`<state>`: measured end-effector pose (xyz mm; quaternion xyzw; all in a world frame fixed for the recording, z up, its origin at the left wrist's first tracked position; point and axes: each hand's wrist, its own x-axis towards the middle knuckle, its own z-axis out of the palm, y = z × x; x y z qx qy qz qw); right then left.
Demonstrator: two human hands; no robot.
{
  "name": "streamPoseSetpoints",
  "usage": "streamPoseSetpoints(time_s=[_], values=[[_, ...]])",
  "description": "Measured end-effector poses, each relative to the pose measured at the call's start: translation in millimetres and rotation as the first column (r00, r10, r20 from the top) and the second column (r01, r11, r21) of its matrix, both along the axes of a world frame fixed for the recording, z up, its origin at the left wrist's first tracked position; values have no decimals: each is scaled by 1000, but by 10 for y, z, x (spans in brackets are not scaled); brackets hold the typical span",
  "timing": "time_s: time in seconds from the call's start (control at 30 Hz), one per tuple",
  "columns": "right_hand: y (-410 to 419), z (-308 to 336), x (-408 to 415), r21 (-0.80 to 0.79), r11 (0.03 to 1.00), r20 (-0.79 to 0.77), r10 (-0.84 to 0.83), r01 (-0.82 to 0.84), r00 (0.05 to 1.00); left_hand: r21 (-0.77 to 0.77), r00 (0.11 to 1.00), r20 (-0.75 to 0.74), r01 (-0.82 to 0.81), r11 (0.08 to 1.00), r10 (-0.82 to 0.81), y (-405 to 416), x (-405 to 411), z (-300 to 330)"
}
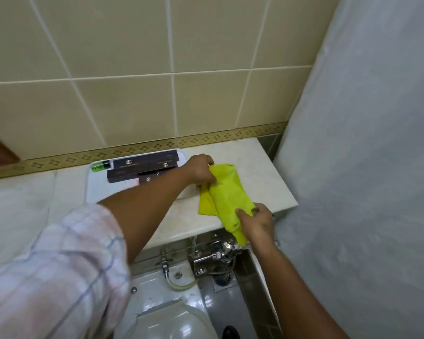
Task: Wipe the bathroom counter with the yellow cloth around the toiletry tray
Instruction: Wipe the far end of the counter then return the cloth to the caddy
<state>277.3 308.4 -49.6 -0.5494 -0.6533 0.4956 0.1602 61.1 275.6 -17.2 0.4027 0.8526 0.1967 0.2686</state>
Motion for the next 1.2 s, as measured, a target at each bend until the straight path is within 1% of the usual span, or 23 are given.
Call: streamPoseSetpoints(time_s=[0.03,0.07,0.1,0.13,0.17,0.2,0.23,0.27,0.3,0.37,0.43,0.57,0.7,0.8,0.9,1.0,1.1,1.2], values=[[22,8,40,162,986,87,21,-35,996,70,994,-111,-9,998,16,-63,47,-17],[34,16,83,343,935,161,39,-93,986,181,976,-211,-5,983,44,-186,113,-45],[36,28,95,496,853,198,67,-159,978,300,950,-309,57,952,40,-359,198,-101],[39,41,66,584,781,209,120,-222,971,361,920,-391,186,914,-33,-569,293,-163],[51,55,-6,608,736,229,197,-298,953,350,876,-454,343,872,-162,-803,376,-235],[62,55,-121,592,705,273,281,-391,920,299,823,-481,476,827,-300,-1042,424,-305],[78,32,-241,554,673,337,356,-489,872,243,772,-490,568,787,-405,-1240,438,-380],[86,-14,-360,515,632,405,416,-579,814,203,735,-496,615,762,-462,-1387,432,-446],[80,-81,-492,486,581,468,457,-653,756,184,718,-505,631,753,-479,-1488,395,-491],[72,-242,-690,455,497,586,458,-739,669,178,725,-496,623,762,-477,-1540,358,-529],[121,-338,-857,456,480,642,406,-750,650,184,737,-473,619,764,-483,-1503,350,-529],[400,-348,-1347,462,460,662,390,-759,640,192,758,-425,609,769,-494,-1540,304,-613],[712,-362,-1644,458,433,650,432,-776,625,208,782,-387,591,780,-489,-1539,212,-692],[1078,-397,-1536,477,424,646,425,-770,634,212,779,-391,594,776,-490,-1530,176,-741],[1607,-389,-1349,493,463,665,346,-736,662,195,785,-370,589,784,-497,-1523,185,-770],[1899,-370,-1303,509,474,652,333,-719,681,191,786,-371,585,788,-494,-1482,145,-779],[1802,-401,-1201,508,465,656,337,-726,675,186,780,-375,593,783,-501,-1467,155,-764],[1505,-356,-782,489,482,641,367,-727,674,176,769,-398,599,781,-500,-1480,179,-738]])
